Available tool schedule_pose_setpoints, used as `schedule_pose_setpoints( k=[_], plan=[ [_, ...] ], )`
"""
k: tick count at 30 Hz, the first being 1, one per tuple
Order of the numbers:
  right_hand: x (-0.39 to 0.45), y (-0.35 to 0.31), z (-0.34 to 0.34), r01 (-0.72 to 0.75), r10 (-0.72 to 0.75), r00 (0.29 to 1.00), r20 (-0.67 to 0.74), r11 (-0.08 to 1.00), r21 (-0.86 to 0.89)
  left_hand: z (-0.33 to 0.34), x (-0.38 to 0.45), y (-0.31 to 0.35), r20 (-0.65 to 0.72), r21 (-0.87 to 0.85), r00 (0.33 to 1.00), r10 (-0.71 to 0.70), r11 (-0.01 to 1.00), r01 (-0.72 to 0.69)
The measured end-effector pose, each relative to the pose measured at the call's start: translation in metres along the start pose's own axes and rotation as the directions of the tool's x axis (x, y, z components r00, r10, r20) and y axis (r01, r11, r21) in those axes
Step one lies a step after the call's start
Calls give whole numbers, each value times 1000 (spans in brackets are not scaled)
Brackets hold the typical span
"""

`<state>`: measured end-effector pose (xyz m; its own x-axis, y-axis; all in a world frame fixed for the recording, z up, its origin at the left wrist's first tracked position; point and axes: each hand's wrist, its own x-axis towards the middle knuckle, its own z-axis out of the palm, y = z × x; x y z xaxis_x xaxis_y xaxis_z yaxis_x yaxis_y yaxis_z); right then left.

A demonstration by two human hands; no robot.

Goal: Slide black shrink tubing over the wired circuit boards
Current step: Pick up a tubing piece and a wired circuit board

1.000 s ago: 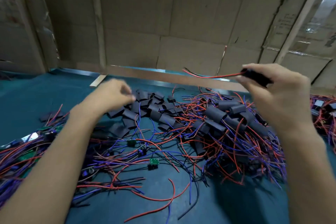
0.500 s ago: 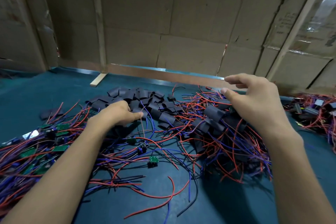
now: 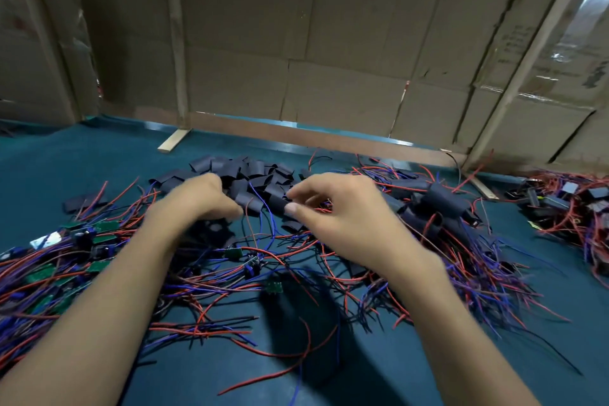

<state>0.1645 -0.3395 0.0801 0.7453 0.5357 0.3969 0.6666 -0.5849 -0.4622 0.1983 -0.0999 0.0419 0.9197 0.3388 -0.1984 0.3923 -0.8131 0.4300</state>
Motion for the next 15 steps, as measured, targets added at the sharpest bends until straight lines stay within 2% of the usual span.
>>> schedule_pose_setpoints(
  k=[2,4,6,8,10,12,15],
  plan=[
    [2,-1,14,-64,64,998,-13,998,1,-20,-12,2,-32,-46,999,21,999,-23],
    [3,-1,21,-152,154,987,-42,987,58,-42,-26,8,-84,-211,991,102,970,-118],
    [4,-3,24,-252,267,963,-26,934,251,-59,-44,20,-84,-425,974,212,876,-228],
    [6,-6,25,-318,356,933,58,735,598,-68,-65,33,-47,-544,933,357,774,-323],
    [7,-9,19,-309,350,927,137,502,808,-69,-80,45,-38,-577,884,465,712,-400],
    [6,-10,12,-273,293,941,168,369,888,-65,-89,53,-67,-597,849,525,660,-455],
    [5,-9,1,-199,232,962,144,232,952,-60,-92,60,-92,-621,816,571,608,-495]
  ],
)
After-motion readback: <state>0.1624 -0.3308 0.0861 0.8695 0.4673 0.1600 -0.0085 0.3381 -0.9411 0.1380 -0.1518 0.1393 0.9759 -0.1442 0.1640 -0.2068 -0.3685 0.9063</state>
